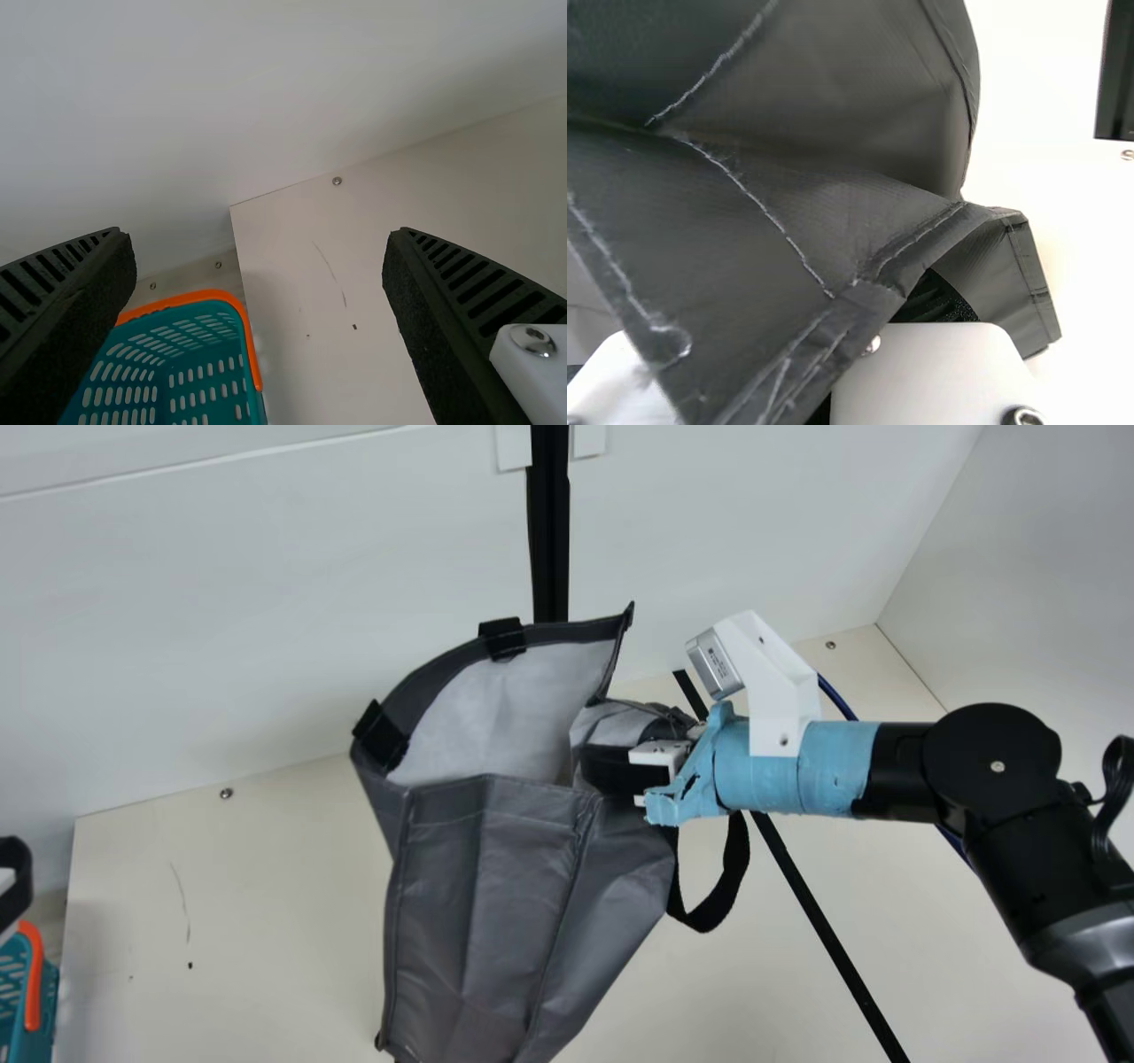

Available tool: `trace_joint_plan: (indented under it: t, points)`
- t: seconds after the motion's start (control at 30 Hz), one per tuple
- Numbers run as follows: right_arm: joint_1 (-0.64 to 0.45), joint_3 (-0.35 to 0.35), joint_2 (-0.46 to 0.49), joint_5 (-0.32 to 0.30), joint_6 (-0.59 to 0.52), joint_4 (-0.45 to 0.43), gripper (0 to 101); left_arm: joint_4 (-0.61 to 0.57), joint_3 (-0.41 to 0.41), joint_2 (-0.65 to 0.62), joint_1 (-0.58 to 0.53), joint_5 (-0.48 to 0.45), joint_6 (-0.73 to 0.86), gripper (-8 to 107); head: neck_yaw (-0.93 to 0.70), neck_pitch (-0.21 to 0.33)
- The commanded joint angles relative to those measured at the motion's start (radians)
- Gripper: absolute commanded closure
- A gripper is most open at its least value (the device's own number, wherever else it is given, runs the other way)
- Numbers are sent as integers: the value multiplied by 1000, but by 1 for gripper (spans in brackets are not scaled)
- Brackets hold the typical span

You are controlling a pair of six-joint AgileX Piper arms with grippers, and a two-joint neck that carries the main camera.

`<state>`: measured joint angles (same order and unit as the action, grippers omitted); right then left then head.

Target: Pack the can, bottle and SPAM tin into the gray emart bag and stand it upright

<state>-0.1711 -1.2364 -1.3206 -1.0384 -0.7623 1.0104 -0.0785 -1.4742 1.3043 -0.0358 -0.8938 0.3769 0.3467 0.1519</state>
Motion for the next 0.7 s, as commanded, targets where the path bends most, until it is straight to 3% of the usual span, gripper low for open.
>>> trace_joint_plan:
  t: [0.0,0.3,0.67]
  points:
    - [-2,-1,5,4,12,-8,101,0,0,0,0,0,0,9,2,23]
    - [-5,-11,29,23,71,-83,101,0,0,0,0,0,0,9,2,23]
    - [-24,-72,45,32,168,-228,101,0,0,0,0,0,0,9,2,23]
